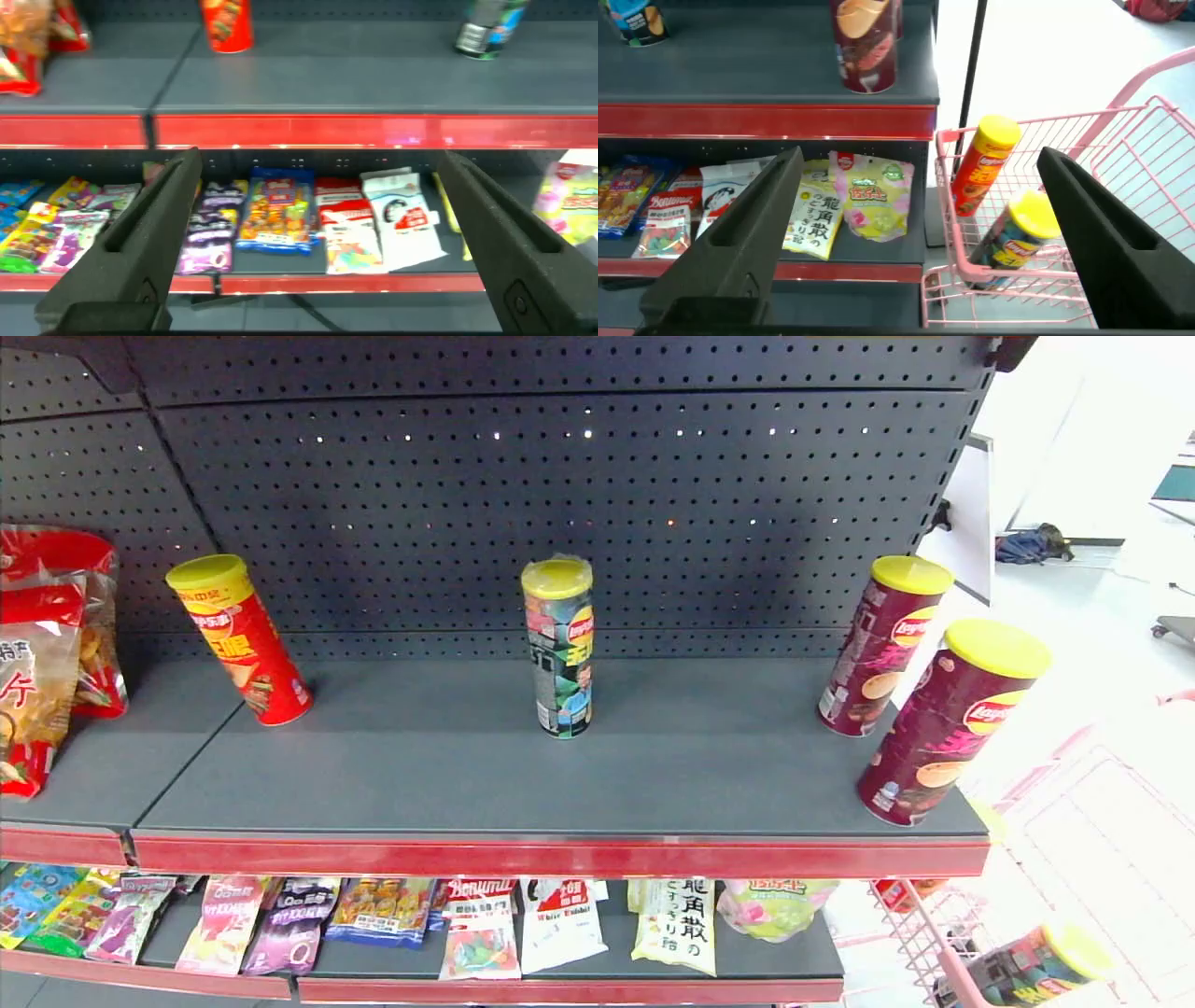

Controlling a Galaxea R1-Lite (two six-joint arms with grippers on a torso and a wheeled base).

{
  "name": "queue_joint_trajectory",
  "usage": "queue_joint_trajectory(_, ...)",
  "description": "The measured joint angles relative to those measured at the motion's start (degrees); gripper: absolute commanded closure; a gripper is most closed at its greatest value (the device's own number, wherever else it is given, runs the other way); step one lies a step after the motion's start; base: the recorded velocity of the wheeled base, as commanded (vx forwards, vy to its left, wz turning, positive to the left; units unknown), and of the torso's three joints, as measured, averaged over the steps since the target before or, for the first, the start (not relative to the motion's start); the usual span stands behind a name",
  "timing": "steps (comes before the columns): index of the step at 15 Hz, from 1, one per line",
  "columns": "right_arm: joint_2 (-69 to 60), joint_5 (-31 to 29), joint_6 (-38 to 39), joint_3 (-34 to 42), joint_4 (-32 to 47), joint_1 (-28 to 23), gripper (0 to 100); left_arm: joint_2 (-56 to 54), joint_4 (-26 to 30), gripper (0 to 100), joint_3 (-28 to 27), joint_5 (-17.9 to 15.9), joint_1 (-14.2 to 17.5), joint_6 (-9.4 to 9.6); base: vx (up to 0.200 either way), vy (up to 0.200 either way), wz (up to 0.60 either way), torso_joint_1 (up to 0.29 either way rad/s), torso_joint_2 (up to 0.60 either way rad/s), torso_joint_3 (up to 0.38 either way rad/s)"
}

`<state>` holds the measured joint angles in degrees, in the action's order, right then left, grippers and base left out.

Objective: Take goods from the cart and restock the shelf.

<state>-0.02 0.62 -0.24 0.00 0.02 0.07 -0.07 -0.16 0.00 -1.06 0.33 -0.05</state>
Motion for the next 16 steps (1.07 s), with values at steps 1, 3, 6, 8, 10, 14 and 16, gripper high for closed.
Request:
queue_joint_trajectory(1, 0.0, 0.0, 0.0, 0.0, 0.0, 0.0, 0, 0.0, 0.0, 0, 0.0, 0.0, 0.0, -0.02, 0.0, -0.2, 0.0, 0.007, 0.01, 0.002)
queue_joint_trajectory(3, 0.0, 0.0, 0.0, 0.0, 0.0, 0.0, 0, 0.0, 0.0, 0, 0.0, 0.0, 0.0, -0.02, 0.0, -0.2, 0.0, 0.002, 0.0, -0.002)
queue_joint_trajectory(6, 0.0, 0.0, 0.0, 0.0, 0.0, 0.0, 0, 0.0, 0.0, 0, 0.0, 0.0, 0.0, 0.0, 0.0, -0.2, 0.0, 0.005, 0.01, 0.004)
queue_joint_trajectory(8, 0.0, 0.0, 0.0, 0.0, 0.0, 0.0, 0, 0.0, 0.0, 0, 0.0, 0.0, 0.0, -0.05, 0.0, 0.0, 0.0, 0.0, 0.0, 0.0)
queue_joint_trajectory(10, 0.0, -0.1, 0.0, 0.0, 0.0, 0.0, 0, 0.0, 0.0, 0, 0.0, 0.0, 0.0, -0.11, 0.0, 0.0, 0.0, 0.0, 0.0, 0.0)
queue_joint_trajectory(14, 0.0, 0.0, 0.0, 0.0, 0.0, 0.0, 0, 0.0, 0.0, 0, 0.0, 0.0, 0.0, -0.09, 0.0, 0.0, -0.6, 0.0, 0.0, 0.002)
queue_joint_trajectory(16, 0.0, 0.0, 0.0, 0.0, 0.0, 0.0, 0, 0.0, 0.0, 0, 0.0, 0.0, 0.0, -0.11, 0.0, 0.0, -0.6, 0.012, 0.01, 0.002)
